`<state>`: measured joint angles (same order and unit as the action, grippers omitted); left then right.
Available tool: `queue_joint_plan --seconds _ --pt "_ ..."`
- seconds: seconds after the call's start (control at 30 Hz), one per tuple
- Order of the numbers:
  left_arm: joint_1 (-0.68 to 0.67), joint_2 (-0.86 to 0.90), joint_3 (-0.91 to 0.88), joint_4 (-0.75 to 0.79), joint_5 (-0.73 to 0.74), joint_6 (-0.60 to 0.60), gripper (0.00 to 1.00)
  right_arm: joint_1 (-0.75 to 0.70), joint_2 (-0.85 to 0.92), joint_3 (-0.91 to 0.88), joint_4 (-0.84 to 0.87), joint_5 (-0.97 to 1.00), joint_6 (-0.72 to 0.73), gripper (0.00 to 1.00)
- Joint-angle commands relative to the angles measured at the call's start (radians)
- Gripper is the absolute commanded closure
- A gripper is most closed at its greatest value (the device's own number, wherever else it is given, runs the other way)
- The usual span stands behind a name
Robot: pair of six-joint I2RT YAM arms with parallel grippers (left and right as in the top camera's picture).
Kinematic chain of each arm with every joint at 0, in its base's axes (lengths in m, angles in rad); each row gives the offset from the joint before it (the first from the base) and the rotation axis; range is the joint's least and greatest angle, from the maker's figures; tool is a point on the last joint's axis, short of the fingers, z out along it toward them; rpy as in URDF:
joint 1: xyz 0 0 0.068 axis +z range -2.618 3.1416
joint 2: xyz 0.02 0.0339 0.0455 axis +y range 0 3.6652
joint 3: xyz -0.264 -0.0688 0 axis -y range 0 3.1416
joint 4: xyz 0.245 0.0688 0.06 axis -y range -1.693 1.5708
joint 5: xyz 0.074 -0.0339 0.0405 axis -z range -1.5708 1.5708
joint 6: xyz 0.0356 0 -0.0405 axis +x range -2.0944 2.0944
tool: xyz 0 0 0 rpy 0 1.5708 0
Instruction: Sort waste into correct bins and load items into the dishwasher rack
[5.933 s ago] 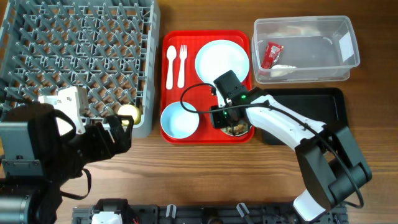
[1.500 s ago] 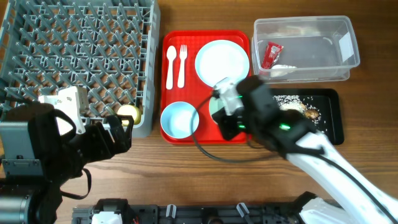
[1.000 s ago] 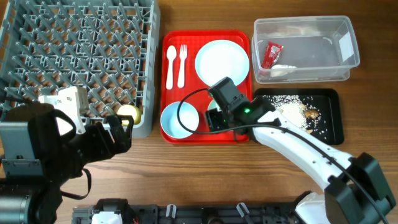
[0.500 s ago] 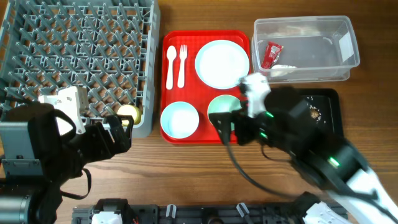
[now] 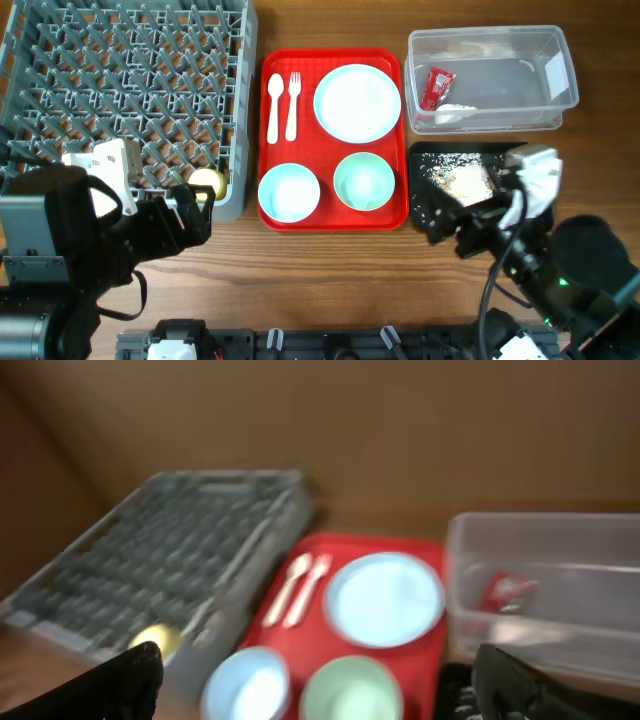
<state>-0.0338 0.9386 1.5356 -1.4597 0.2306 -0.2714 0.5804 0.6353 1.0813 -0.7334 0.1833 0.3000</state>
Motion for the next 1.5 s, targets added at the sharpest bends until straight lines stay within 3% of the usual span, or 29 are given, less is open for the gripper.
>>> queue_joint_plan --seconds 0.0,0.1,0.2,0.37,0.6,0.77,1.47 --pt "-0.005 0.000 0.009 0.000 0.008 -0.005 0.00 -0.160 -0.063 -0.145 0.126 -0.011 -0.050 0.00" --pt "-0.005 0.000 0.009 0.000 0.008 -0.005 0.00 -0.304 -0.149 -0.350 0.380 -0.140 -0.064 0.00" --pt "-0.005 0.000 0.009 0.000 0.008 -0.005 0.00 -0.379 -0.255 -0.518 0.517 -0.219 -0.064 0.00" --pt "-0.005 0.000 0.009 0.000 0.008 -0.005 0.00 -0.433 -0.463 -0.733 0.539 -0.228 -0.062 0.01" --pt "-0.005 0.000 0.009 0.000 0.008 -0.005 0.00 -0.449 -0.616 -0.922 0.558 -0.130 -0.061 0.00" --pt "-0.005 0.000 0.009 0.000 0.008 -0.005 0.00 -0.450 -0.632 -1.073 0.742 -0.131 -0.061 0.00" --pt "-0.005 0.000 0.009 0.000 0.008 -0.005 0.00 -0.450 -0.632 -1.076 0.748 -0.131 -0.061 0.01"
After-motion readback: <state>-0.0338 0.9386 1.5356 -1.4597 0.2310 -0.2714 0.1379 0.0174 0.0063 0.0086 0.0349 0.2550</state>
